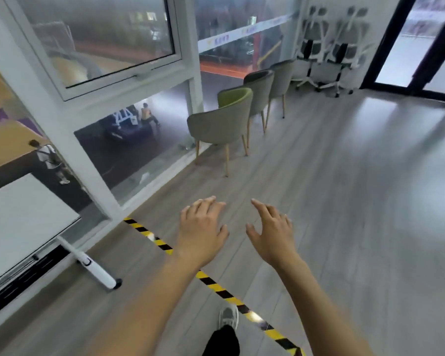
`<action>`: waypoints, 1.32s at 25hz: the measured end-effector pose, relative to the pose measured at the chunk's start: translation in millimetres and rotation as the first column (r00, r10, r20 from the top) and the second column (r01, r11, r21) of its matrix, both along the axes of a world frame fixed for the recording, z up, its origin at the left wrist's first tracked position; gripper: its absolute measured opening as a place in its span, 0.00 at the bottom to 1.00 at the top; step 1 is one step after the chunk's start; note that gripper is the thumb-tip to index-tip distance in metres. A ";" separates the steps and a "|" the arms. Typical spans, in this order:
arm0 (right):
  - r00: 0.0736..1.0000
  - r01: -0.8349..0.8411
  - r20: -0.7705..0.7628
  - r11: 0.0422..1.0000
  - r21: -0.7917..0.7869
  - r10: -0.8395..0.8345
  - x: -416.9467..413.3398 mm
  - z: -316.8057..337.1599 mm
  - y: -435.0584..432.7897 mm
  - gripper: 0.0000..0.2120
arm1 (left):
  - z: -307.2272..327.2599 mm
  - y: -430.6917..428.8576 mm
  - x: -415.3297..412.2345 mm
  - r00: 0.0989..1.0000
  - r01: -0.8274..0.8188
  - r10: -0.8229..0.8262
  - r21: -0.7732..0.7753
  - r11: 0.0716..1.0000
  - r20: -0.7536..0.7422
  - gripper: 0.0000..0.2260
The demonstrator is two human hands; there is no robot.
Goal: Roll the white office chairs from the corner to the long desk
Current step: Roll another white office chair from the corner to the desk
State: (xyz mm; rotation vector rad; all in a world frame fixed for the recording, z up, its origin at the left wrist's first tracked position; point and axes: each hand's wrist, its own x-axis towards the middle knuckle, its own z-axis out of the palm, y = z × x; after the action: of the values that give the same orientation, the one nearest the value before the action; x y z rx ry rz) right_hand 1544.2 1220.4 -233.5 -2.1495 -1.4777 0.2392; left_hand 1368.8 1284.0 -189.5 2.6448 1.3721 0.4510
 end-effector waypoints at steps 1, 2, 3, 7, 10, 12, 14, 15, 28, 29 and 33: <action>0.999 0.039 0.030 0.999 0.004 -0.039 24.6 -1.4 14.2 0.29 | -3.4 20.5 25.4 1.000 0.022 -0.022 -0.005 1.000 -0.017 0.23; 0.995 0.076 0.059 0.997 0.006 -0.076 48.8 -2.1 29.3 0.29 | -5.9 40.9 51.0 0.999 0.043 -0.043 -0.006 0.999 -0.030 0.24; 0.990 0.113 0.084 0.994 0.002 -0.112 73.8 -1.2 46.2 0.29 | -7.5 63.3 78.4 0.997 0.062 -0.062 -0.011 0.998 -0.037 0.25; 0.966 0.230 0.124 0.973 -0.001 -0.228 175.0 9.9 109.4 0.27 | -3.1 143.8 188.5 0.991 0.129 -0.130 -0.037 0.991 -0.028 0.26; 0.941 0.315 0.137 0.949 -0.022 -0.310 253.8 16.9 144.4 0.28 | 4.9 192.9 272.0 0.974 0.223 -0.224 -0.039 0.974 -0.030 0.26; 0.923 0.369 0.132 0.929 -0.033 -0.362 301.1 16.2 158.1 0.28 | 8.6 215.1 324.4 0.960 0.276 -0.278 -0.049 0.960 -0.027 0.26; 0.904 0.416 0.131 0.908 -0.045 -0.407 352.1 13.4 175.5 0.29 | 10.9 239.5 381.0 0.943 0.329 -0.330 -0.042 0.943 -0.041 0.26; 0.895 0.436 0.126 0.899 -0.049 -0.428 382.2 10.8 186.9 0.29 | 10.0 253.6 414.0 0.934 0.355 -0.356 -0.038 0.934 -0.036 0.26; 0.867 0.491 0.127 0.869 -0.054 -0.482 786.6 31.5 371.0 0.29 | 24.0 438.5 824.0 0.910 0.414 -0.414 -0.022 0.910 -0.014 0.24; 0.870 0.484 0.129 0.874 -0.050 -0.475 809.6 31.9 385.9 0.29 | 22.7 452.3 847.1 0.913 0.407 -0.407 -0.027 0.913 -0.005 0.24; 0.875 0.476 0.133 0.877 -0.059 -0.466 919.6 27.2 456.9 0.29 | 12.4 523.0 954.7 0.911 0.412 -0.413 -0.045 0.910 0.002 0.24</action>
State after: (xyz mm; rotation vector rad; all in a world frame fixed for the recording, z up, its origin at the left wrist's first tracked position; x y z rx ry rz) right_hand 2463.8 1677.3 -206.3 -2.5553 -0.9620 0.0047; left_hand 2323.6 1807.0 -177.1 2.7920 0.7713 0.3496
